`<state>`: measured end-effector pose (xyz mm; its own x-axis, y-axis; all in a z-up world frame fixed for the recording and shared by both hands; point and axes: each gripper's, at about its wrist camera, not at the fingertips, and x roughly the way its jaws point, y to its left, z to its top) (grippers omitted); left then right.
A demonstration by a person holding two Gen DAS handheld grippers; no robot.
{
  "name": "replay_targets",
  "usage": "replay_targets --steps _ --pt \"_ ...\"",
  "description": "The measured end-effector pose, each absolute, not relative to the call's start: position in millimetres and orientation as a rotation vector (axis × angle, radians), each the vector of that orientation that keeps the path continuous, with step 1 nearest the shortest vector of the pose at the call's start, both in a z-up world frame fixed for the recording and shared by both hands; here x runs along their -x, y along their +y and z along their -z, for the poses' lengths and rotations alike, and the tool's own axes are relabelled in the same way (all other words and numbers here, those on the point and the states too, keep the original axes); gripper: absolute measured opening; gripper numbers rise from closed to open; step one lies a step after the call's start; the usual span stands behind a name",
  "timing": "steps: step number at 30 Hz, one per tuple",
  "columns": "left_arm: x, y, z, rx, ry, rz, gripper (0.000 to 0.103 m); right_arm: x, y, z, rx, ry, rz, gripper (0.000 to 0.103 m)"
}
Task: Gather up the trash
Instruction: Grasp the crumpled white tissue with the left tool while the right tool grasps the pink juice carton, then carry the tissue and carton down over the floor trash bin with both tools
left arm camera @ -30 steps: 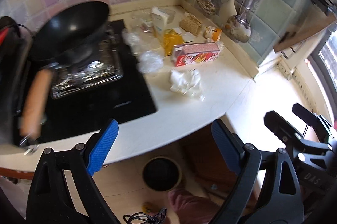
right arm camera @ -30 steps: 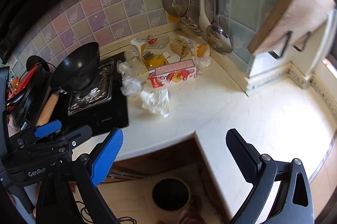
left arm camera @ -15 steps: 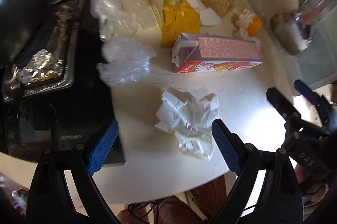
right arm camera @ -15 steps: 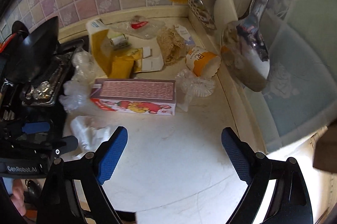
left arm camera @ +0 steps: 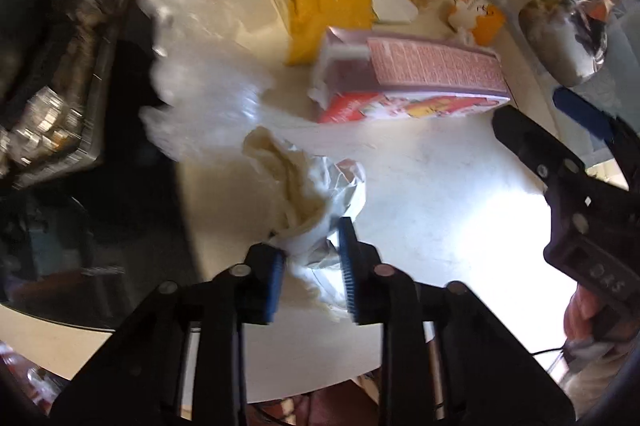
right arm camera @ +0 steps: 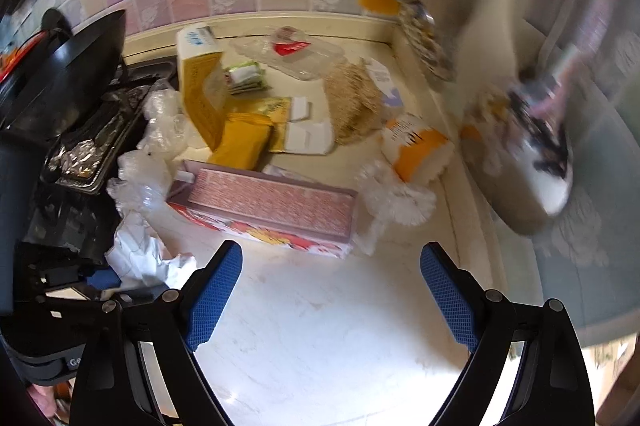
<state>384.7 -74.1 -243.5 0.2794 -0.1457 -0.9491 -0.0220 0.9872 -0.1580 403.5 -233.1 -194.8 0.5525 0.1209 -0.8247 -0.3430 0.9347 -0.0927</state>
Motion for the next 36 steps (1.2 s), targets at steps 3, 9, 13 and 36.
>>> replay_targets --steps 3,9,13,36 --pt "-378 -63 236 0.137 1.271 0.055 0.016 -405 -217 195 0.316 0.93 -0.319 0.092" --pt "-369 -31 208 0.145 1.249 -0.008 0.016 -400 -172 203 0.519 0.895 -0.407 0.092" --pt "-355 -15 190 0.137 1.232 -0.038 0.016 -402 -146 218 0.667 0.852 -0.451 0.092" --pt "-282 6 145 0.094 1.152 -0.056 0.016 -350 -137 206 0.778 0.791 -0.376 0.045"
